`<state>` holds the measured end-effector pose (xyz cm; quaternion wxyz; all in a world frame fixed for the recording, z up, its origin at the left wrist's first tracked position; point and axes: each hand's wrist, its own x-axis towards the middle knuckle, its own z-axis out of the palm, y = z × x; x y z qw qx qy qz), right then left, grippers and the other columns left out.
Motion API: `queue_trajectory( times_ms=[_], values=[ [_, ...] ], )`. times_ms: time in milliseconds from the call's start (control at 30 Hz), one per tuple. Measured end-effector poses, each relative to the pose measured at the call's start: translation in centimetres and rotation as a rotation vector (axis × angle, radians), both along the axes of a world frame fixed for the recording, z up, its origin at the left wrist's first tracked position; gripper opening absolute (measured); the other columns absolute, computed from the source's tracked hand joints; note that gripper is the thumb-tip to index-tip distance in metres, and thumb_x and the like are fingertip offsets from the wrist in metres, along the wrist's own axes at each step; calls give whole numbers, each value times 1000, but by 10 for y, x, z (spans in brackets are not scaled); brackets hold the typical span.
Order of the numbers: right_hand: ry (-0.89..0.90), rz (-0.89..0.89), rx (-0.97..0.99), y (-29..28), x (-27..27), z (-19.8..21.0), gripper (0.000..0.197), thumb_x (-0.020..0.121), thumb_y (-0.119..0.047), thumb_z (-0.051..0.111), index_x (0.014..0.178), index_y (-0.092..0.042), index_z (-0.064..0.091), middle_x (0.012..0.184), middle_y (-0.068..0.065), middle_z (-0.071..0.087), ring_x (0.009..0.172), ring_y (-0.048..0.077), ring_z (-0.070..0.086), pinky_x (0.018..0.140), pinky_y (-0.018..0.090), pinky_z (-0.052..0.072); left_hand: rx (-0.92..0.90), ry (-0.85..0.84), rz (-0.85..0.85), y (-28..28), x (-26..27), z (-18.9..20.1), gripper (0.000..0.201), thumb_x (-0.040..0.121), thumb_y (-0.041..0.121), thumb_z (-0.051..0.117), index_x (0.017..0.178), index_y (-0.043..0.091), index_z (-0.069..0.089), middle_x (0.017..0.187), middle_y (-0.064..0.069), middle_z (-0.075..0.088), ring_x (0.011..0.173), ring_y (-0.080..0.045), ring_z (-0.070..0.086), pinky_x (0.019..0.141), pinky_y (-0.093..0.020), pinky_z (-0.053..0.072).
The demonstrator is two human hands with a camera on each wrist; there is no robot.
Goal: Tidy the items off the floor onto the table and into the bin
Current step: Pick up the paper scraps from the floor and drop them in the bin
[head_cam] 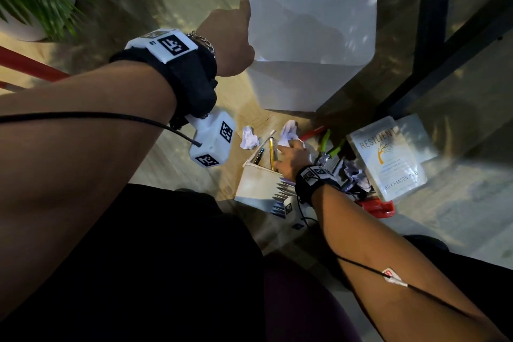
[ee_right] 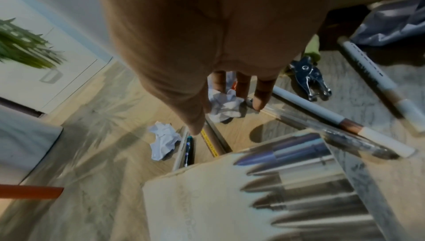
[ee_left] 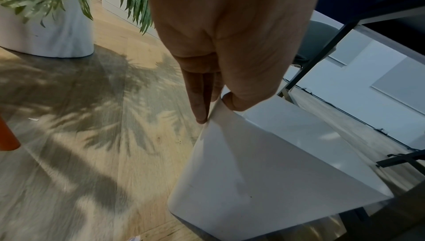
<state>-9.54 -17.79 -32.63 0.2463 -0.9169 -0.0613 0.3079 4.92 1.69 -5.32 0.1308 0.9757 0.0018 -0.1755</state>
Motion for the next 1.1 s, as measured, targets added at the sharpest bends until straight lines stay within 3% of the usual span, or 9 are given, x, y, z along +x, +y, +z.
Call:
queue_trajectory(
  times_ms=[100,267,367,467,567,667,733,867,1100],
  values=[
    [-19,-100,0,-7,3,24,39,80,-30,77,113,-10,79,130,14,68,128,31,58,111,34,45,-3,-2,7,-1,0,1,82,93,16,51,160,3,5,127,-21,58,116,-41,53,77,-35,35],
    [-397,-384,291,-5,-2,111,17,82,-13,70,95,-17,60,95,9,66,86,29,65,79,42,57,-38,3,6,1,1,2,83,93,16,52,160,3,4,128,-23,57,118,-41,52,80,-36,36],
    [-674,-605,516,-3,3,178,37,80,-7,73,113,-12,57,105,10,64,88,22,64,76,22,53,-88,20,36,2,0,4,87,90,15,54,160,6,3,128,-22,58,114,-38,54,76,-35,37],
    [-1006,-608,628,-2,26,249,34,79,8,73,111,9,63,108,24,61,96,27,62,84,23,50,-150,37,63,3,-2,6,90,87,12,55,161,8,4,123,-20,60,95,-31,52,71,-32,37],
    [-1119,-582,565,-4,67,283,33,84,-2,75,114,6,67,112,19,68,99,22,66,86,25,53,-177,45,71,5,-3,6,90,86,10,56,161,9,5,122,-20,60,95,-30,52,70,-33,39],
    [-1017,-445,417,-7,104,277,40,86,-16,73,123,-3,67,126,15,66,116,22,65,102,16,46,-167,26,58,6,-3,5,90,86,9,57,161,8,8,126,-20,60,114,-37,56,74,-32,38],
    [-930,-415,341,-9,111,266,44,86,-26,71,127,-11,68,132,14,64,123,27,62,109,27,47,-176,34,64,7,-4,5,91,86,9,58,161,9,7,129,-20,60,117,-37,55,76,-32,38],
    [-1033,-491,512,-5,82,245,17,88,-15,70,102,-6,73,101,13,70,92,24,67,84,37,56,-209,62,81,8,-5,6,91,86,9,56,161,12,5,124,-17,62,103,-33,57,74,-31,39],
    [-253,-305,509,25,41,154,8,96,-19,66,100,-15,72,82,-2,70,73,7,66,73,24,51,-208,91,78,14,-5,5,88,84,11,54,161,18,13,132,-8,60,114,-28,59,88,-39,52]
  ],
)
